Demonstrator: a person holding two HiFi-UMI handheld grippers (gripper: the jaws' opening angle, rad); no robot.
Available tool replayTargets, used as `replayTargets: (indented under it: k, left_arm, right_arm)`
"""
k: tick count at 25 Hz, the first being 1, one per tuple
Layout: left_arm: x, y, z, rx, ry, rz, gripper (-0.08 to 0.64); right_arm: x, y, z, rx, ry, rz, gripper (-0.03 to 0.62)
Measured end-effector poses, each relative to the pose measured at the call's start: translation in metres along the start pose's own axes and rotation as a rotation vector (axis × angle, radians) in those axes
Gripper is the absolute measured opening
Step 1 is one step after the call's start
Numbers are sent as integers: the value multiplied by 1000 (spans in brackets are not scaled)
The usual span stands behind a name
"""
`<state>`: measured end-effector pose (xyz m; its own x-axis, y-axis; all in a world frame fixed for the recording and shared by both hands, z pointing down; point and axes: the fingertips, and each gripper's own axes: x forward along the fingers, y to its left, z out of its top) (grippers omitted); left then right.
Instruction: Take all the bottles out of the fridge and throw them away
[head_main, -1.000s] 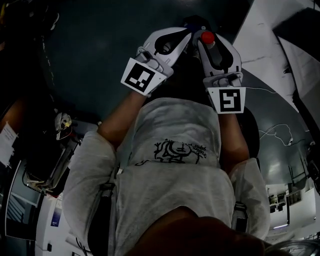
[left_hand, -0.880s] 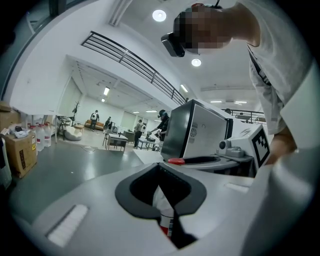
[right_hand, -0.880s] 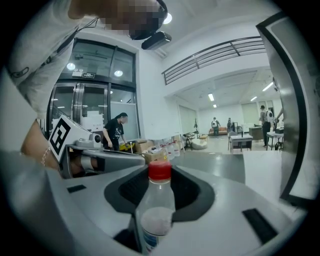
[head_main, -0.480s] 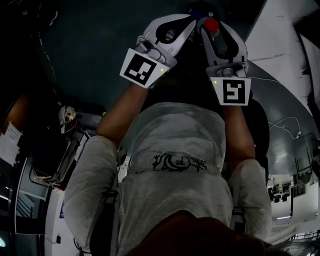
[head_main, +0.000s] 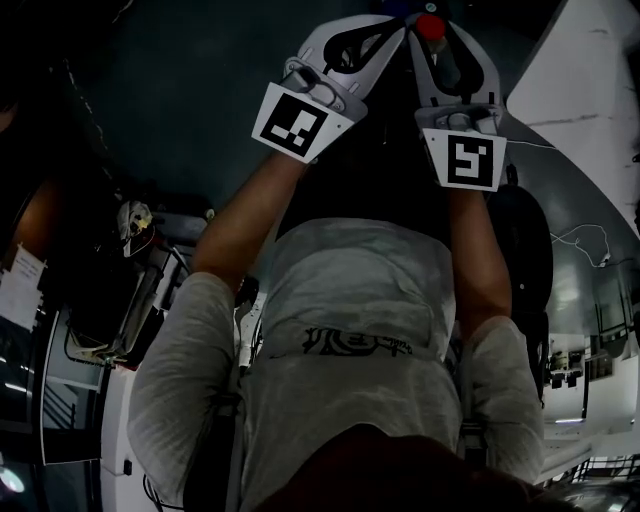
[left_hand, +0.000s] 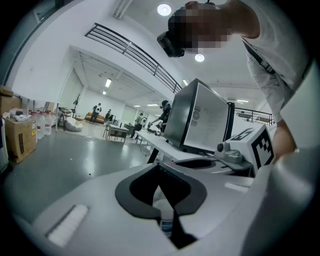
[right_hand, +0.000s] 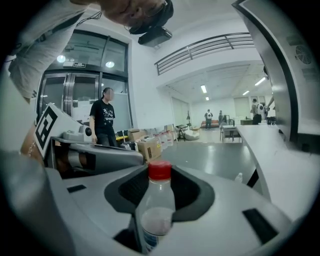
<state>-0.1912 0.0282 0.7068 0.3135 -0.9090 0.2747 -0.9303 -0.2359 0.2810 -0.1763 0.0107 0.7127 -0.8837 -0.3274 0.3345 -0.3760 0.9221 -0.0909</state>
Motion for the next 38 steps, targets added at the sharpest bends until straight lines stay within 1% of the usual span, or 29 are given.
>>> replayTargets:
  k: [7,14,18,24,27,31,35,38]
  left_arm:
    - [9,9,-37,-31,11,26,9]
    - [22,20,-70,-33,40,44,9]
    - [22,26,-79,-33,39,52,9]
    - [22,27,-77,-30,28,57,8]
    - [20,26,-70,-30,24,61,9]
    - [13,25,-53,-41,2,72,9]
    - [3,21,-29,-58,-20,82,9]
    - [-1,12,-4,-65,-40,84,9]
  right_arm:
    - [10,-8,-37,-10,-1,-23,140]
    - [19,-17,-72,-11,2,-18,140]
    - [25,-15,-81,-7,5,-18,140]
    - [28,-15,-88,17,22,-17,141]
    - [25,-17,-82,18,20,-24,141]
    - [20,-15,-62,36,0,-23,141]
    - [13,-11,-32,63,-17,-18,141]
    - [6,-12,-3,74,-35,-13,141]
